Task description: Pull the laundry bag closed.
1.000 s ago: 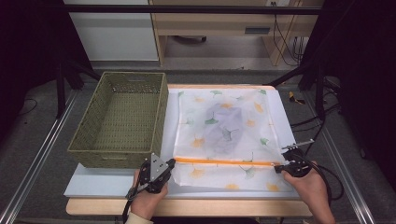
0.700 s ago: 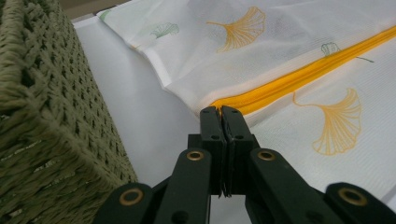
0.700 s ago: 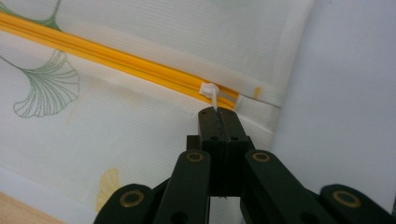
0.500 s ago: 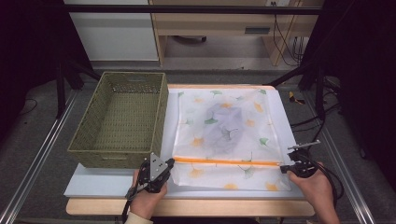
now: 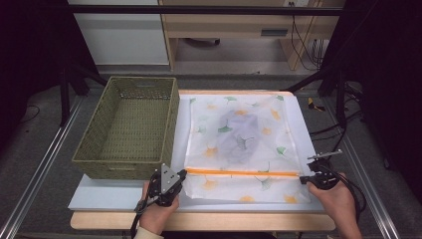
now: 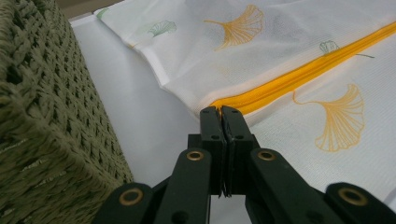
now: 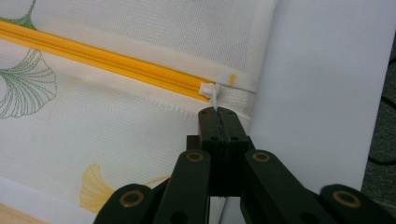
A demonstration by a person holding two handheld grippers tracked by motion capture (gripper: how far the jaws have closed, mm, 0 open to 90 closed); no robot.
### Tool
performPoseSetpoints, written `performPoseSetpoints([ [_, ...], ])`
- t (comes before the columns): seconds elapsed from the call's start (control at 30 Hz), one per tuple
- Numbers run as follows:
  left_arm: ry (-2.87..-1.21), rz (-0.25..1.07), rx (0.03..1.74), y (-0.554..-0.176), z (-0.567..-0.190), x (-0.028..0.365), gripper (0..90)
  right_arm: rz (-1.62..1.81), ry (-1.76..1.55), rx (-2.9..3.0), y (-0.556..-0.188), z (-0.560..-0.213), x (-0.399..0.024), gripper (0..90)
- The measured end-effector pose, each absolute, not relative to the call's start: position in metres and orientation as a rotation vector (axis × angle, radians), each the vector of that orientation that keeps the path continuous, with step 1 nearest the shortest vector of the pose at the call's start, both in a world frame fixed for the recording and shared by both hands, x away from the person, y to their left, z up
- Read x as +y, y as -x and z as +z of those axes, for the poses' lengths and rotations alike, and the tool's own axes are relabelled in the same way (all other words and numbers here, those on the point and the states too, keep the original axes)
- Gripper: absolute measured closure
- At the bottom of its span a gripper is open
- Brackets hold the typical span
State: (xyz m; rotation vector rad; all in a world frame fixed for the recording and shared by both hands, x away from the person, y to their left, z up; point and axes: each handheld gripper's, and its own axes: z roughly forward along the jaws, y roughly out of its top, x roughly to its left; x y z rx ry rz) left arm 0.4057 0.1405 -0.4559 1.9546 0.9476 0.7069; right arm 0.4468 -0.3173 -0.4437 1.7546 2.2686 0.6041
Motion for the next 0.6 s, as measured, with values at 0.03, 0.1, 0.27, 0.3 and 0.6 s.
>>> performPoseSetpoints([
  [0.03, -1.956, 0.707, 0.949, -0.4057, -0.4561, 0.1406, 88.7, 0.597, -1.753, 2.267, -0.4468, -0.4438, -0.3172, 90.0],
  [0.1, -1.957, 0.706, 0.95, -0.4058, -0.4562, 0.1406, 88.7, 0.603, -1.756, 2.265, -0.4469, -0.4441, -0.3173, 90.0],
  [0.27, -1.965, 0.701, 0.95, -0.4057, -0.4577, 0.1392, 88.7, 0.608, -1.759, 2.261, -0.4469, -0.4439, -0.3183, 90.0],
  [0.3, -1.976, 0.705, 0.945, -0.4056, -0.4577, 0.139, 88.7, 0.609, -1.759, 2.26, -0.4469, -0.444, -0.3186, 90.0],
  [0.6, -2.002, 0.705, 0.937, -0.4056, -0.461, 0.1359, 88.7, 0.593, -1.754, 2.247, -0.4464, -0.4435, -0.3192, 90.0],
])
